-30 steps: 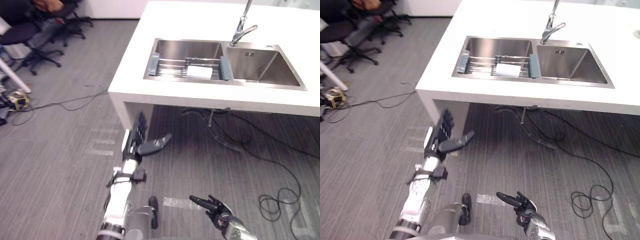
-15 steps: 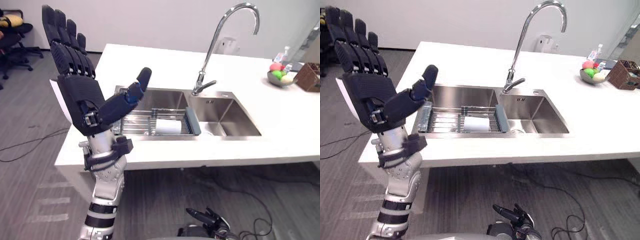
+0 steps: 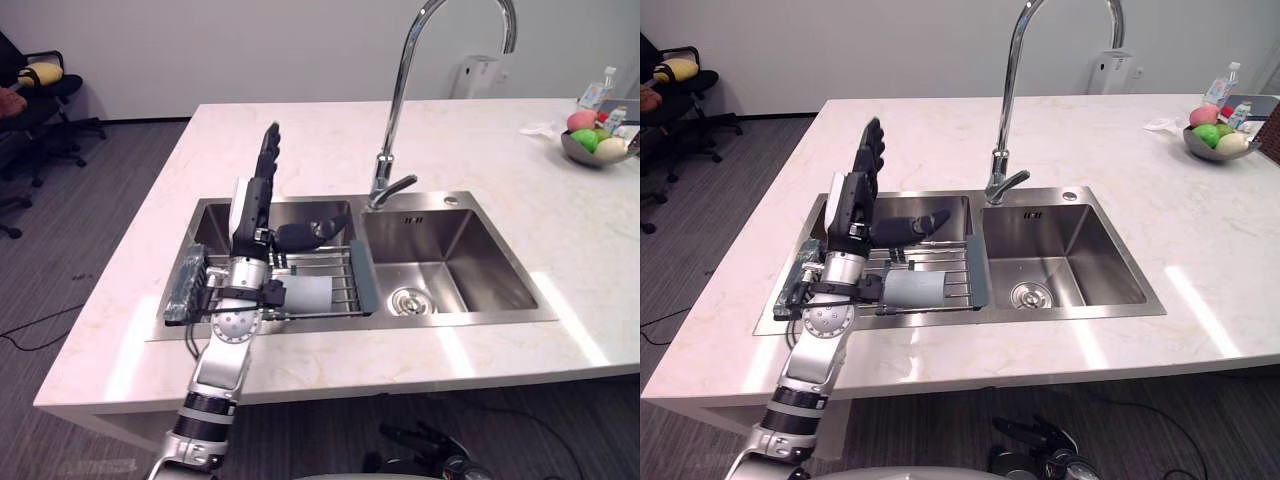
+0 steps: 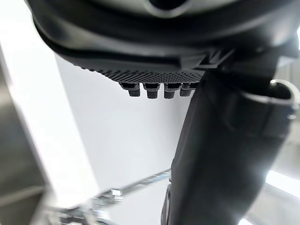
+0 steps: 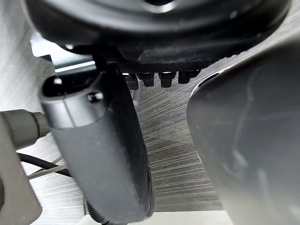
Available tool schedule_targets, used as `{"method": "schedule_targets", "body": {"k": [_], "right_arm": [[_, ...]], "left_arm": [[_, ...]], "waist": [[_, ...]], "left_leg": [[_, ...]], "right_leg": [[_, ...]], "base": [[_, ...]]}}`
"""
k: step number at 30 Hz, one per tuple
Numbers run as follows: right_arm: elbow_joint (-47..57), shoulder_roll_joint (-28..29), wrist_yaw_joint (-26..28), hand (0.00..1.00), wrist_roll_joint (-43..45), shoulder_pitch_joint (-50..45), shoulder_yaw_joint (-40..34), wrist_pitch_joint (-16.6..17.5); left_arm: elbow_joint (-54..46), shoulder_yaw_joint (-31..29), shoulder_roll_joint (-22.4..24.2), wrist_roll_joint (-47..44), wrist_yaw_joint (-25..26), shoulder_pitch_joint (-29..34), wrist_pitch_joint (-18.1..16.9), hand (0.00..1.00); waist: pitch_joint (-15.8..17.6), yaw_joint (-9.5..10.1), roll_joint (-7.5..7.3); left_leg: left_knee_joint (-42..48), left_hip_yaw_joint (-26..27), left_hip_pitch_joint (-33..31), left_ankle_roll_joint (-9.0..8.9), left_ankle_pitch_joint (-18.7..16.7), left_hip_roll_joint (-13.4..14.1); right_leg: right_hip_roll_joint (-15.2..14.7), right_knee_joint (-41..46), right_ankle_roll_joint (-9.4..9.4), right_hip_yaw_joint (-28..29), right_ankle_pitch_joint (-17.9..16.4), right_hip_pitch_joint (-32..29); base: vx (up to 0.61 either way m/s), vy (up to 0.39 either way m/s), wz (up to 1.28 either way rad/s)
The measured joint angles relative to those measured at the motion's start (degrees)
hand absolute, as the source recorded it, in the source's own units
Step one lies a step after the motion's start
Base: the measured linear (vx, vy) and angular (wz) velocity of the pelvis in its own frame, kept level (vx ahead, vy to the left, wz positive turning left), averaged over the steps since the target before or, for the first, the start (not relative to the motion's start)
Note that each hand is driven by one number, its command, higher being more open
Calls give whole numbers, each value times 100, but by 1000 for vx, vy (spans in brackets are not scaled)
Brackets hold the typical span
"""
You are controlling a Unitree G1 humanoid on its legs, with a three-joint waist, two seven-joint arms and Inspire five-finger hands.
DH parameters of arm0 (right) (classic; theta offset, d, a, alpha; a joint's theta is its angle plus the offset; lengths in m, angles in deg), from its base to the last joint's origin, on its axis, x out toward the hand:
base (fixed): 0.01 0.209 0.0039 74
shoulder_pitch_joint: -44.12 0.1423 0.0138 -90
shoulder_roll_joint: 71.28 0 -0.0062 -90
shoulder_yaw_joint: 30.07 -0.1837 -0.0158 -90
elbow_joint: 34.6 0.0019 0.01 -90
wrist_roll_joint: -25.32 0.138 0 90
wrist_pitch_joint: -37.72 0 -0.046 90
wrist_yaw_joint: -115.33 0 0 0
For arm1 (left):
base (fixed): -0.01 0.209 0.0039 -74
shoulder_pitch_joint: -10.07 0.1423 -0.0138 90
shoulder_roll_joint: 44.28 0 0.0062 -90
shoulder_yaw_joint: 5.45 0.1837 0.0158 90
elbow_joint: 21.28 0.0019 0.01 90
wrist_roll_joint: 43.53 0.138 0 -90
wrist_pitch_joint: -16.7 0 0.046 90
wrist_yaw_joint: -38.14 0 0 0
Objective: Walk over to the sink, pick up the cup, carry it to the dishwasher, place the cup inside the dishwasher, then close the dishwasher door
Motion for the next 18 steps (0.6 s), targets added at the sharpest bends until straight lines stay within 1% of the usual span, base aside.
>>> {"method": "schedule_targets", "body": {"k": [1, 2, 3, 4, 5, 6, 7, 8, 9, 11, 12, 14, 15, 18], "right_arm": [[-49, -45, -1, 100, 1, 39, 4, -64], [-128, -68, -9, 100, -6, 56, 4, -94], [-151, -93, -22, 100, -7, 46, 2, -96], [-177, -190, -38, 100, 3, 31, -8, -92], [-216, -243, -64, 100, 3, 28, -17, -93], [-212, -270, -62, 100, -10, 17, -19, -93], [-219, -281, -61, 100, -12, 15, -25, -98], [-231, -299, -63, 100, -24, 15, -53, -114], [-233, -301, -65, 100, -63, -4, -71, -115], [-231, -307, -73, 100, -63, -66, -80, -103], [-228, -312, -85, 100, -53, -153, -83, -79], [-256, -328, -91, 100, -52, -169, -81, -86], [-329, -336, -93, 100, -55, -156, -80, -86], [-355, -345, -95, 100, -53, -151, -58, -87]], "left_arm": [[49, 5, -121, 255, -111, -3, 55, 100], [59, 28, -247, 535, -255, -5, 65, 100], [53, 43, -313, 652, -321, -17, 58, 100], [49, 70, -467, 850, -447, -115, 50, 100], [50, 81, -715, 1048, -564, -219, 8, 100], [50, 87, -906, 1152, -656, -342, -21, 100], [51, 99, -1024, 1215, -731, -445, -25, 100], [59, 125, -1242, 1279, -897, -638, -27, 100], [86, 158, -1429, 1278, -1053, -803, -34, 100], [178, 216, -1577, 1273, -1304, -1031, -44, 100], [217, 312, -1690, 1208, -1575, -1233, -51, 100], [215, 365, -1779, 935, -1770, -1353, -91, 100], [232, 406, -1905, 596, -1930, -1373, -128, 100], [422, 518, -1996, 151, -2284, -1376, -129, 100]], "waist": [[66, -4, -3], [78, -9, 12], [74, -15, 17], [27, -20, 131], [5, -26, 143], [3, -27, 153], [7, -30, 168], [15, -60, 180], [15, -109, 179], [16, -156, 181], [15, -173, 179], [15, -214, 191], [20, -268, 203], [22, -304, 208]], "left_leg": [[569, -51, -276, 93, 42, 83], [715, 61, -396, 91, -135, 173], [563, 138, -429, 123, -216, 171], [-58, 281, -464, 167, -124, 110], [-529, 403, -325, 105, -58, -8], [-948, 403, -222, 29, 24, -107], [-1185, 403, -172, -3, 79, -163], [-1566, 402, -78, -72, 203, -271], [-1746, 394, -44, -79, 286, -376], [-1770, 372, -37, -61, 331, -503], [-1774, 343, -16, -20, 391, -629], [-1784, 325, -15, 3, 413, -708], [-1838, 309, 26, 14, 421, -741], [-1966, 308, 143, 14, 421, -747]], "right_leg": [[-42, -228, -70, -94, 100, 214], [-50, -402, -102, -222, 196, 397], [-53, -462, -92, -279, 211, 446], [-48, -523, -53, -388, 234, 470], [-71, -590, 3, -425, 267, 451], [-108, -652, 40, -453, 314, 397], [-126, -713, 56, -482, 363, 377], [-155, -862, 89, -526, 483, 376], [-208, -971, 116, -548, 565, 405], [-327, -1026, 166, -565, 602, 467], [-451, -1097, 219, -578, 638, 549], [-523, -1188, 275, -594, 684, 601], [-530, -1320, 268, -619, 783, 687], [-517, -1342, 268, -622, 832, 740]], "base": [[55, -35, 47], [56, -8, 51], [47, 17, 50], [52, 72, 41], [67, 104, 38], [53, 99, 23], [43, 88, 21], [24, 87, 21], [15, 87, 20], [-11, 98, 15], [-34, 107, 15], [-36, 58, 11], [-40, 26, 5], [-65, 12, 1]]}}
